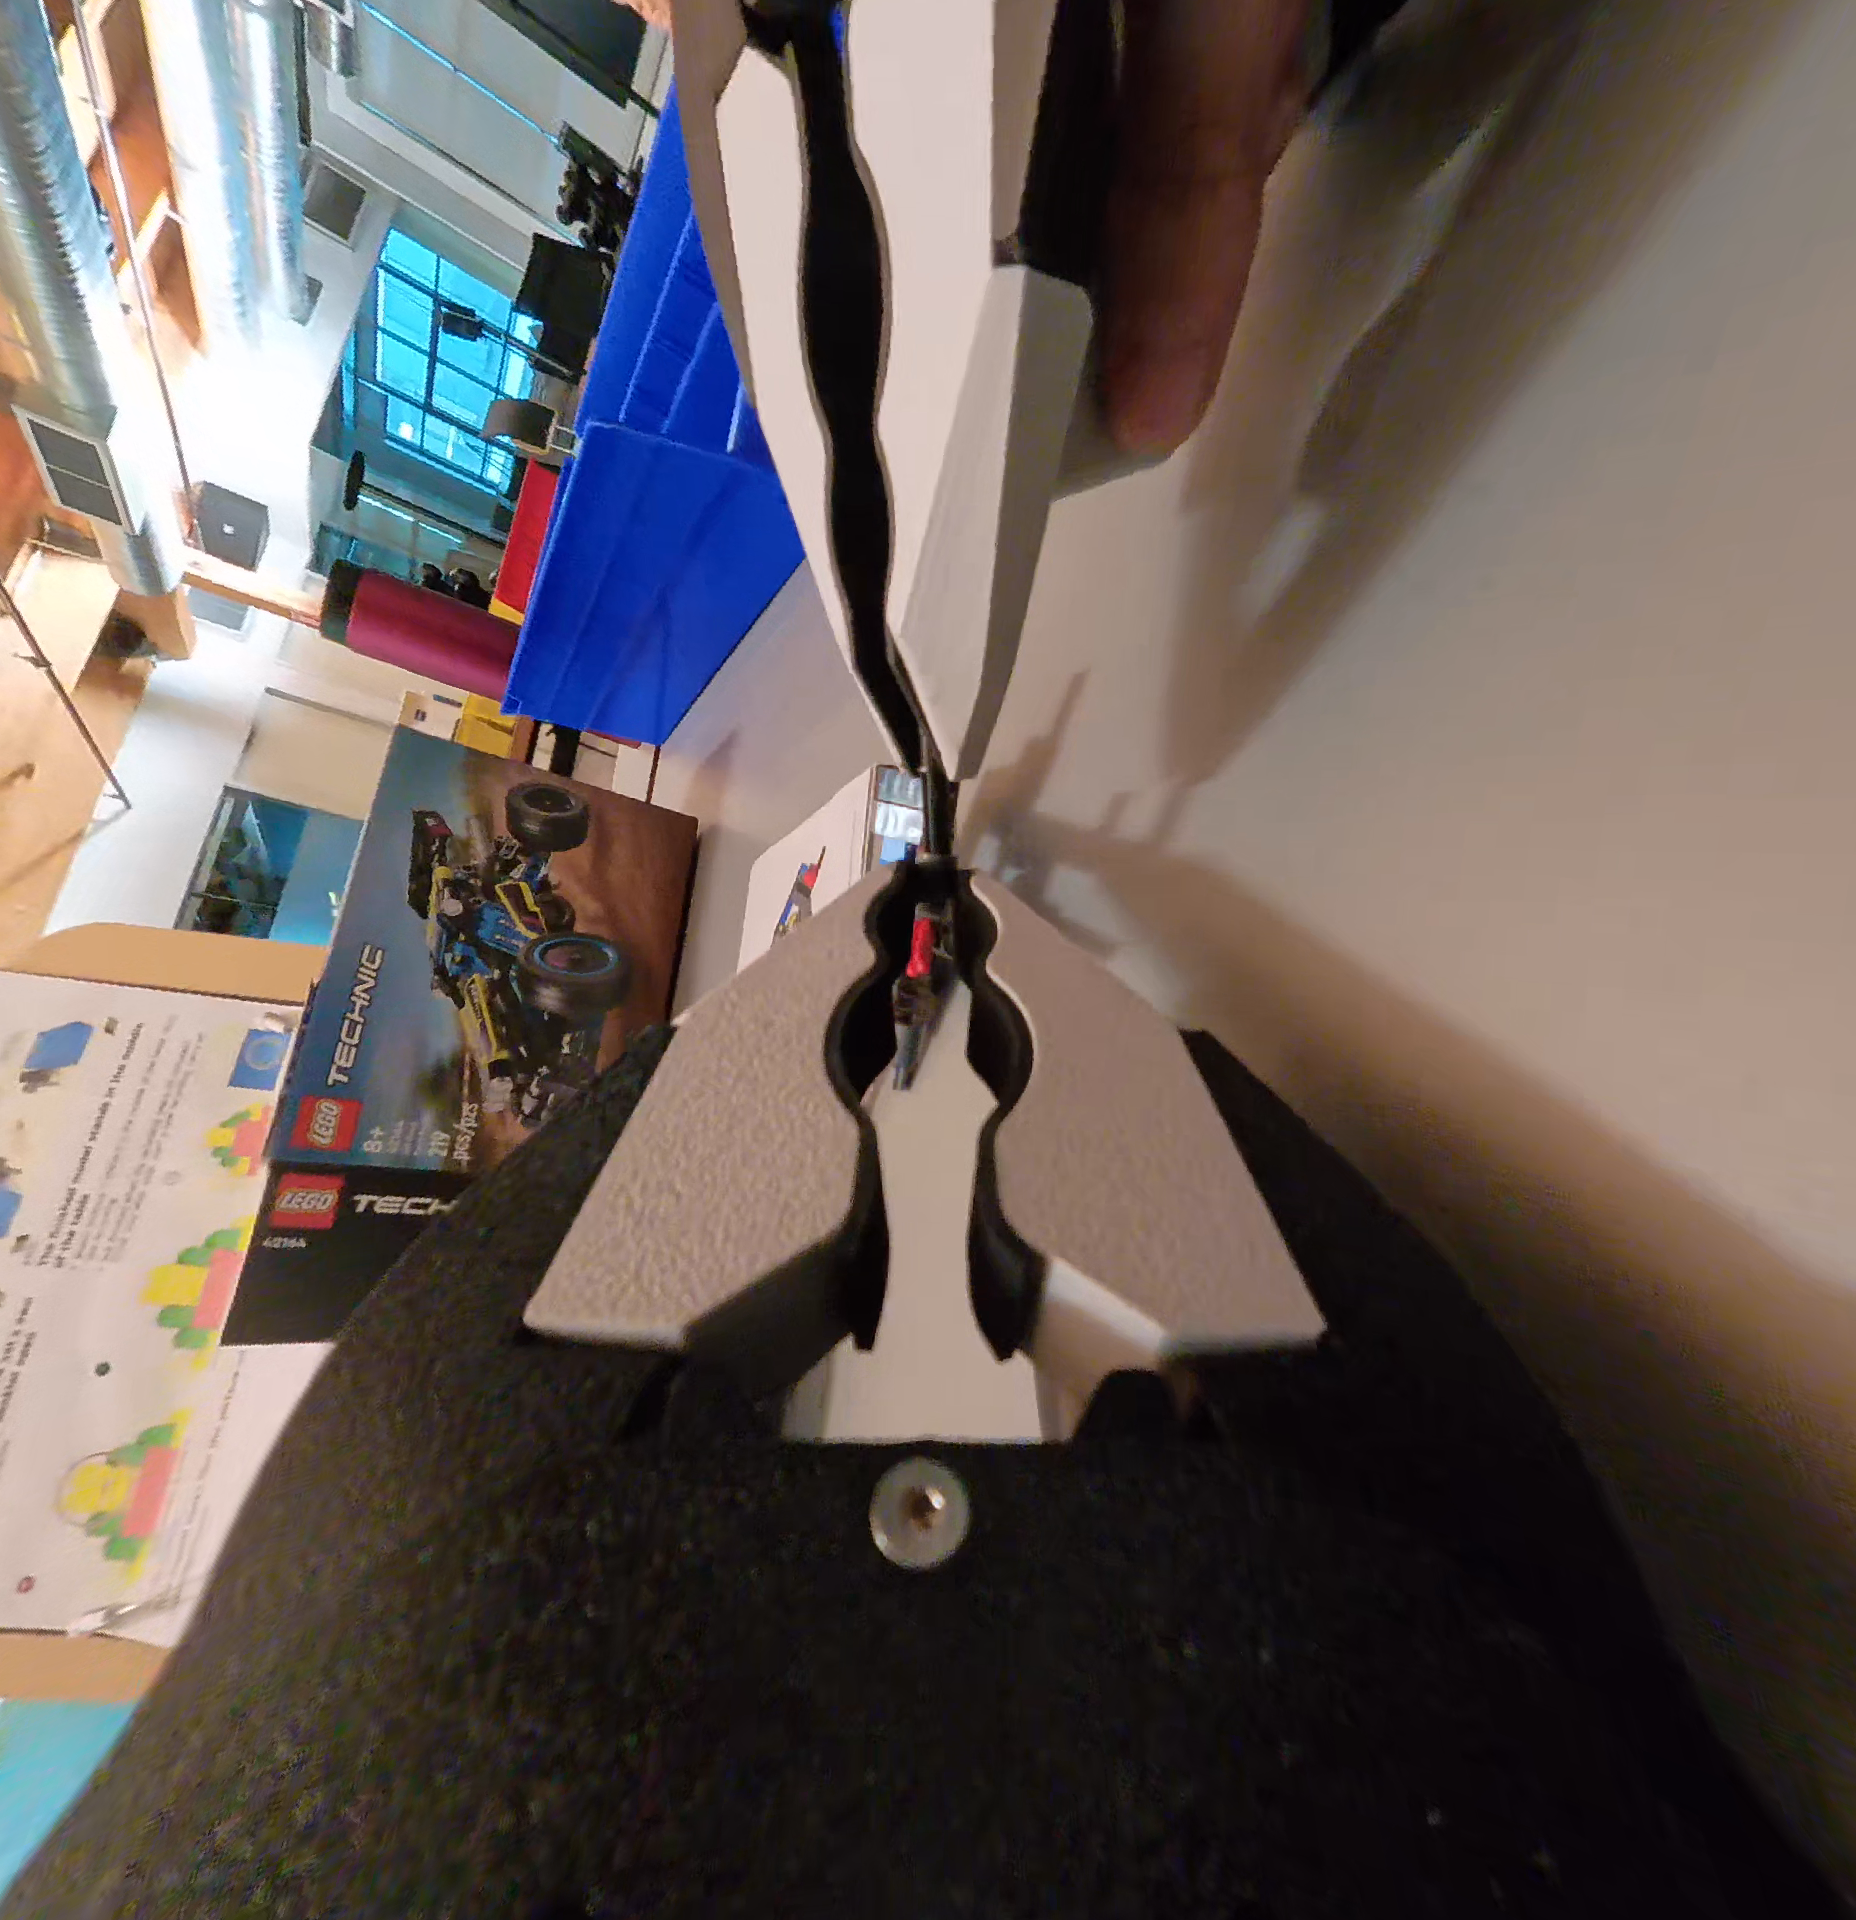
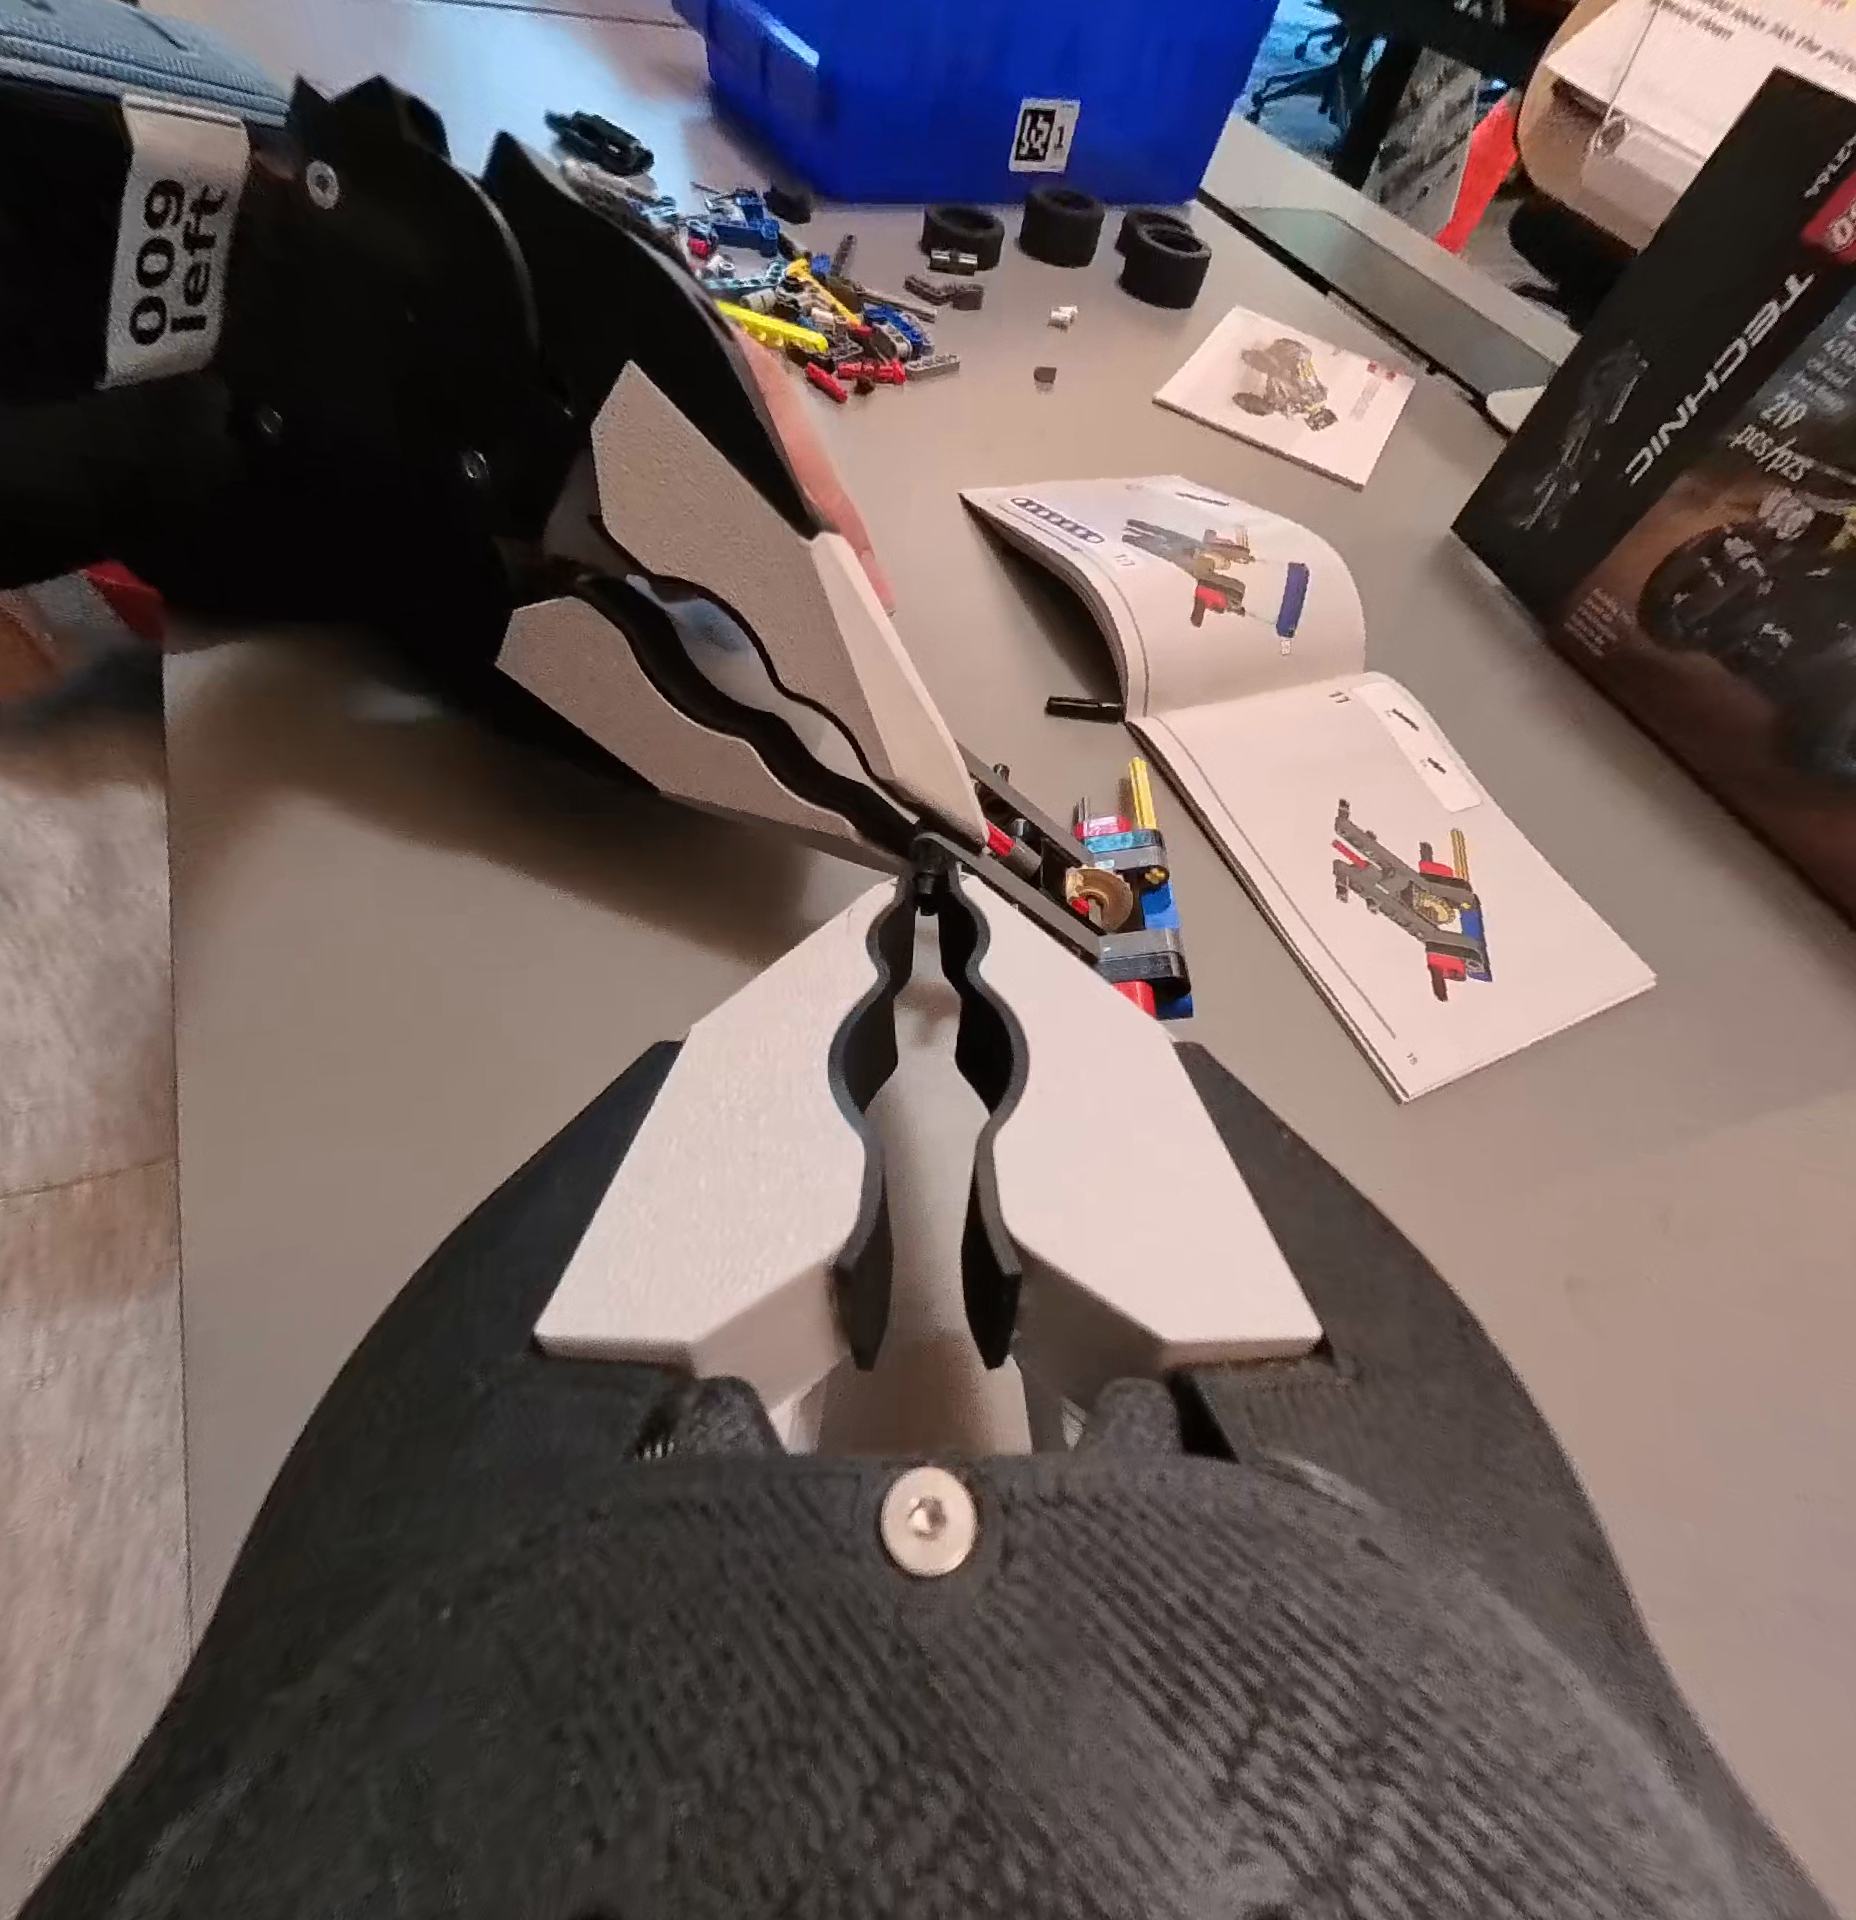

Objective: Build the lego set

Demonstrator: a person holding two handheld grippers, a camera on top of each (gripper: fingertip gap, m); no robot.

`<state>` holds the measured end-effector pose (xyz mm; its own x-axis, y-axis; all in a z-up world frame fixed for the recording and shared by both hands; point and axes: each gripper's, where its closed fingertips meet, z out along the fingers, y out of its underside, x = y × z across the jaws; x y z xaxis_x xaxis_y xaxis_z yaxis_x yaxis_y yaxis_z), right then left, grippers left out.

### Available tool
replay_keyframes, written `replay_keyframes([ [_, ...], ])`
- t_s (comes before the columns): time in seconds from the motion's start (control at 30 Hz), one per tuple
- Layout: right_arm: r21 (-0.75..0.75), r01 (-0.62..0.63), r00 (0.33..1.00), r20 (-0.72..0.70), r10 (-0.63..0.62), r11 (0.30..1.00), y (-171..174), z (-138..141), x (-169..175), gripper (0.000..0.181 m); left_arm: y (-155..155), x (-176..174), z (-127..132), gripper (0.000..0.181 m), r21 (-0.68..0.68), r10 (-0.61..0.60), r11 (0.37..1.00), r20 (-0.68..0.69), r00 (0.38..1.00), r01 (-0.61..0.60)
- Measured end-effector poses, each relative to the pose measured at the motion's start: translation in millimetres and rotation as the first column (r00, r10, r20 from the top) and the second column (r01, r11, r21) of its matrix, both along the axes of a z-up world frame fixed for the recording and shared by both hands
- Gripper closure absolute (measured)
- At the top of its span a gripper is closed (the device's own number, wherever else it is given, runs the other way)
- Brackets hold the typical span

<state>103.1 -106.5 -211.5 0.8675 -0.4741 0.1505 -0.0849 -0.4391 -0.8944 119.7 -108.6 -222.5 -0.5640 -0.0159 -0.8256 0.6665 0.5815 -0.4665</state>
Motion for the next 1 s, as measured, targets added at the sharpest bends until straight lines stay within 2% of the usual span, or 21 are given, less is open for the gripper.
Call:
replay_keyframes([
  [0.27, 0.064, 0.039, 0.992, -0.118, -0.032, 0.997, -1, 0, 1, 0.178, -1, 1, 1, 0.176, -0.03, 0.01, 0.999, -0.073, 0.997, -0.012],
  [0.43, 0.099, 0.087, 0.969, -0.241, -0.061, 0.991, -2, -4, 1, 0.178, -2, 1, -2, 0.177, -0.015, 0.015, 1.0, -0.059, 0.998, -0.016],
  [0.57, 0.056, 0.135, 0.95, -0.289, -0.114, 0.989, -3, -14, 2, 0.178, -1, 3, -4, 0.176, 0.015, 0.039, 0.999, -0.021, 0.999, -0.038],
  [0.6, 0.0, 0.121, 0.952, -0.284, -0.116, 0.993, -3, -21, 0, 0.178, -4, 1, -1, 0.176, 0.0, 0.03, 1.0, -0.012, 0.999, -0.03],
  [0.67, -0.093, 0.088, 0.983, -0.154, -0.102, 0.992, 6, -24, 0, 0.178, -10, -6, 5, 0.176, -0.036, 0.013, 0.999, -0.029, 0.999, -0.014],
  [0.7, -0.107, 0.123, 0.986, -0.102, -0.134, 0.987, 5, -21, 4, 0.178, -5, 2, 0, 0.177, 0.024, 0.05, 0.998, 0.051, 0.997, -0.051],
  [0.73, -0.08, 0.122, 0.986, -0.107, -0.13, 0.989, 7, -18, 2, 0.178, 2, 10, -6, 0.175, 0.086, 0.065, 0.993, 0.143, 0.988, -0.078],
  [0.77, -0.072, 0.112, 0.984, -0.129, -0.12, 0.991, 7, -18, 0, 0.178, 5, 12, -7, 0.177, 0.096, 0.057, 0.993, 0.164, 0.985, -0.074],
  [0.83, -0.109, 0.118, 0.984, -0.121, -0.131, 0.987, -2, -24, 2, 0.178, 4, 7, -3, 0.176, 0.03, 0.042, 0.999, 0.064, 0.997, -0.044],
  [1.0, -0.174, 0.072, 0.99, -0.103, -0.091, 0.982, 0, -32, -1, 0.178, 0, 2, -8, 0.176, 0.104, -0.003, 0.994, 0.186, 0.982, -0.017],
])
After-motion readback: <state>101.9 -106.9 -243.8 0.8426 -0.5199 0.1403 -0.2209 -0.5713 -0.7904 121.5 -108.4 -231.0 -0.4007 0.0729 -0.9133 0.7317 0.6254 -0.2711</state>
